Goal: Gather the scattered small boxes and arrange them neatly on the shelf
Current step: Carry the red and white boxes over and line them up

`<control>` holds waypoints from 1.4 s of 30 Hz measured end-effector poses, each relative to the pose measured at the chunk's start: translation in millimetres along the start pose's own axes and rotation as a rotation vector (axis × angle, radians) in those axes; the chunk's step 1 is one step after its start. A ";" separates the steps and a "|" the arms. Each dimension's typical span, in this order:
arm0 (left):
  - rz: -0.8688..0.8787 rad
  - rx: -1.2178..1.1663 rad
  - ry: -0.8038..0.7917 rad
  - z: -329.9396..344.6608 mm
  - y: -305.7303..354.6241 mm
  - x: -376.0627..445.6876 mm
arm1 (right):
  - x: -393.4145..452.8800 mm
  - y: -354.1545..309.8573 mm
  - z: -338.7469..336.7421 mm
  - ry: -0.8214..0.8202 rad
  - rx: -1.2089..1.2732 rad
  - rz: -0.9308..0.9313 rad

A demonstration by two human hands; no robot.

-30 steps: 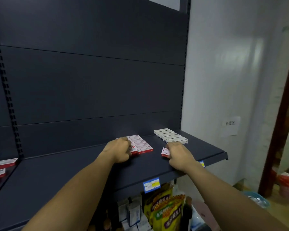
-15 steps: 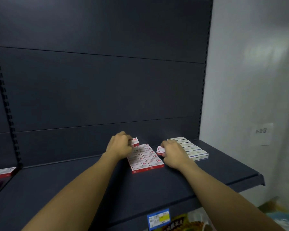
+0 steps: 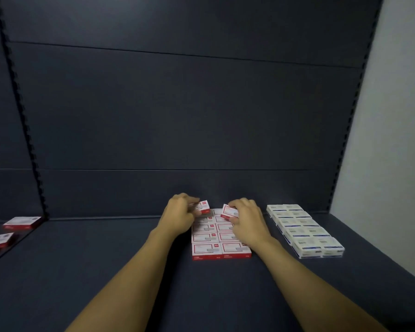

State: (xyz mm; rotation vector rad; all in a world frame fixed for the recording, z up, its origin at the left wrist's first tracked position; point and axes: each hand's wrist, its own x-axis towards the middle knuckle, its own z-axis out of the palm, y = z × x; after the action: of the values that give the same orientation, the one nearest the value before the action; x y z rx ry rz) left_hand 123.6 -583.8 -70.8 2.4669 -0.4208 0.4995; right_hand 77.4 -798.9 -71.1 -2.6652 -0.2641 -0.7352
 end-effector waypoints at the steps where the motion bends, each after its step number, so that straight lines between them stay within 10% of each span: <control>1: 0.002 -0.012 0.020 3.5 1.2 0.9 | 4.8 1.9 3.3 -0.001 0.029 -0.002; 42: 0.050 0.098 0.101 34.1 2.9 10.6 | 41.6 21.7 39.1 -0.050 0.163 -0.049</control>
State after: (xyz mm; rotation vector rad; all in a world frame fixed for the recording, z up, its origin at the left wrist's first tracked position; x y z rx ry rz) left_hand 140.5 -608.4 -90.8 2.5167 -0.4262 0.6775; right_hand 136.3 -800.1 -86.8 -2.5329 -0.3861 -0.6339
